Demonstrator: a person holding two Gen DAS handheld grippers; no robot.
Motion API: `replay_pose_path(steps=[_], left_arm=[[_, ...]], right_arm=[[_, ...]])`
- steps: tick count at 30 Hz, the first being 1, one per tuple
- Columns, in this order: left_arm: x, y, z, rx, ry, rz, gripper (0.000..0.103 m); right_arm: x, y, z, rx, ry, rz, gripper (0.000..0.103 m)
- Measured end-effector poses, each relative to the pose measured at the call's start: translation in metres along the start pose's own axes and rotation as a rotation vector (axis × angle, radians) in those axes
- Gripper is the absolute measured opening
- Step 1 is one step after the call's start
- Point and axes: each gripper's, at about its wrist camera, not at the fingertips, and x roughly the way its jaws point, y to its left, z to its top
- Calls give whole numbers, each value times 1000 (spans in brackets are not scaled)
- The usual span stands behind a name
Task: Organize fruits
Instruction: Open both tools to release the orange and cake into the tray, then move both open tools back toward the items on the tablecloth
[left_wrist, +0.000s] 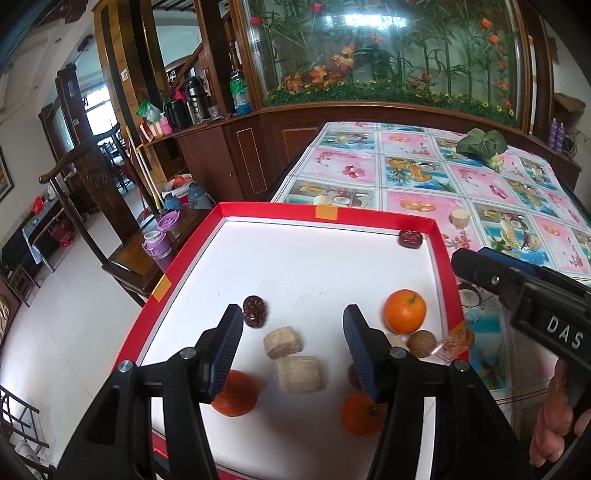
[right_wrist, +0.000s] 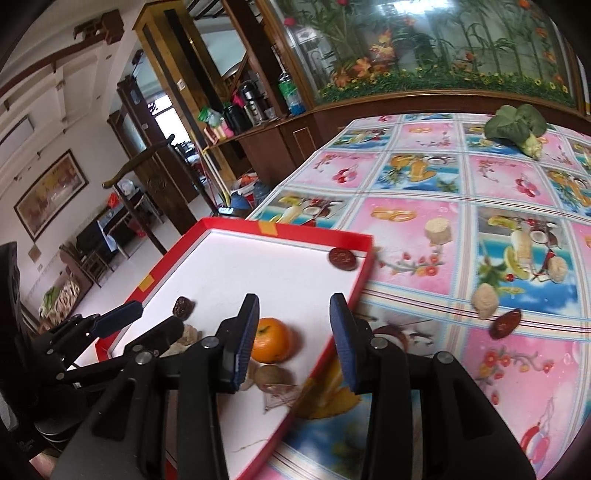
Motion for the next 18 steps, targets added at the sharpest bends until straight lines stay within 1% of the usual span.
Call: replay_pose_path(steps=[7, 11, 14, 18], left_arm=[[-5, -13, 3, 31, -7, -1, 57], [-9, -20, 4, 45, -11, -22, 59], [-12, -30, 6, 66, -19, -33, 61], [-13, -49, 6, 106, -16, -65, 62]], right_arm=[[-15, -22, 2, 35, -25, -18, 42], [-29, -40, 3, 52, -44, -39, 42], [-45, -60, 3, 65, -65, -74, 42], [-68, -99, 4, 113, -90, -137, 42]])
